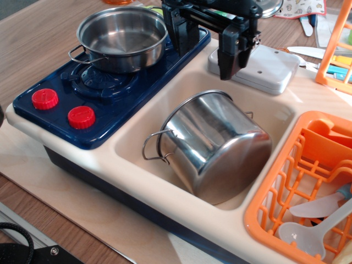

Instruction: Flip pot upright which is in sink

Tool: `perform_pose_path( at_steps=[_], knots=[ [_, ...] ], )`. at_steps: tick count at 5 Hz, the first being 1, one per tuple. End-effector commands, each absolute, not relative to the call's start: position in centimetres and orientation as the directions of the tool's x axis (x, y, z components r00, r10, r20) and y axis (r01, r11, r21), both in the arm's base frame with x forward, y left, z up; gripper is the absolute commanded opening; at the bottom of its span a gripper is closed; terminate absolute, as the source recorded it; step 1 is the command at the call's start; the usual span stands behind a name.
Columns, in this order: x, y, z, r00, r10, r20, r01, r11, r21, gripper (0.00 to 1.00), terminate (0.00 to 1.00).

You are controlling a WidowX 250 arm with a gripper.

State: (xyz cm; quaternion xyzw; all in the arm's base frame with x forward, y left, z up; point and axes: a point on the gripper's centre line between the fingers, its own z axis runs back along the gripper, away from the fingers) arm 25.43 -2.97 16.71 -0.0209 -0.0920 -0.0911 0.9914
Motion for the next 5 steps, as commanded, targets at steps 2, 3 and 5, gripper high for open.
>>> perform_pose_path(
  at_steps=[2, 3, 5],
  knots=[
    [25.8, -3.0, 16.0, 0.978, -0.157, 0.137, 0.18, 0.967, -0.182, 1.0, 0.0],
    [25.4, -3.9, 15.4, 0.983, -0.121, 0.141, 0.154, 0.956, -0.249, 1.0, 0.0],
    [24.0, -5.9, 13.4, 0.986, -0.017, 0.164, 0.075, 0.934, -0.35, 1.0, 0.0]
  ],
)
